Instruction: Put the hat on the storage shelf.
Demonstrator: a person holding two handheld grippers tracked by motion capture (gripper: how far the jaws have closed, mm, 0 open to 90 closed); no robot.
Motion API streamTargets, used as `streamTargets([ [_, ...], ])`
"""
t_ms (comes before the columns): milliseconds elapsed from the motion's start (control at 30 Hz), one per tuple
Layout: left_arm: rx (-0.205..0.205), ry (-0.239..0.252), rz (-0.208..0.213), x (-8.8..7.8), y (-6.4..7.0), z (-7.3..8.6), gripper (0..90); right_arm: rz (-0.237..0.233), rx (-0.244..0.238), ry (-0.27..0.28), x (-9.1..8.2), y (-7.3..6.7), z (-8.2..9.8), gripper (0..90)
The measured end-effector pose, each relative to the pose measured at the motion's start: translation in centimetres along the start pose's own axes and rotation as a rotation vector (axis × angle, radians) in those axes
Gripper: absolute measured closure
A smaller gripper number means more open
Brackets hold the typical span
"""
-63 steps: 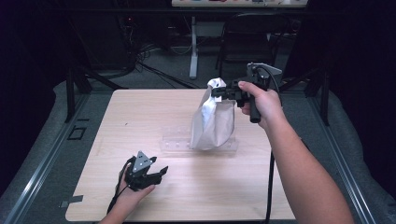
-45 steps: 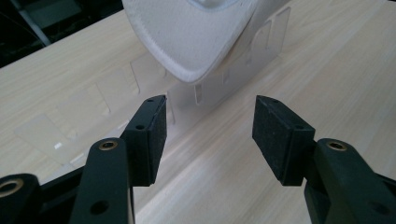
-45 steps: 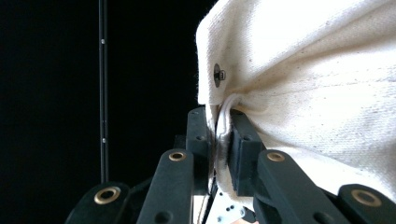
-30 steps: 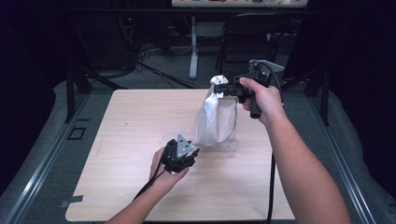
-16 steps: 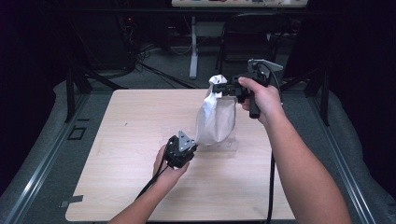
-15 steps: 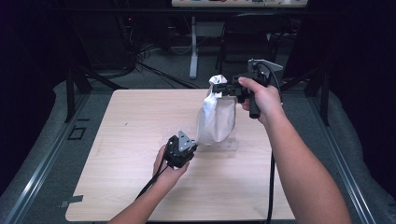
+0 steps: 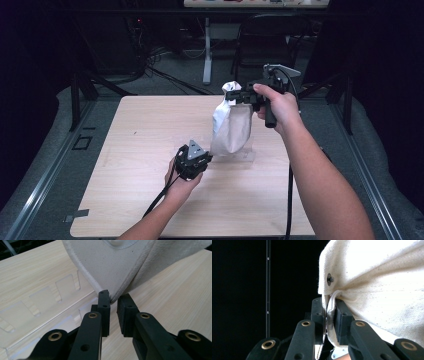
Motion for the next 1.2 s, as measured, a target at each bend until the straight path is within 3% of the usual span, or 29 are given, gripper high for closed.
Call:
streamTargets([
  [333, 0.004, 0.012, -0.040, 0.1, 0.5, 0.7, 83.7, -0.006, -0.004, -0.017, 1.0, 0.0, 0.2, 80.0],
  [633, -0.060, 0.021, -0.004, 0.2, -0.2, 0.9, 84.0, 0.005, -0.013, -0.026, 1.8, -0.2, 0.3, 79.4],
  [833, -0.081, 0.020, -0.002, 0.3, -0.2, 1.3, 84.4, 0.020, -0.018, -0.030, 2.0, 0.2, 0.3, 79.5],
  [1100, -0.127, 0.064, -0.013, 0.3, -0.2, 1.9, 85.0, 0.032, -0.017, -0.026, 2.6, 0.4, 0.2, 79.6],
  [1200, -0.124, 0.060, -0.009, 0.5, -0.2, 2.1, 85.3, 0.032, -0.016, -0.023, 2.8, 0.6, 0.2, 79.6],
])
Point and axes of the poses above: each handheld gripper's, and its own axes: x roughly forward along the jaws, z roughly out of its underside, y roughly to its right, the point moved 2 cm from there along x, roughly forward along the jaws, and after that the axes turned 10 degrees about z, right-handed, at the moved point
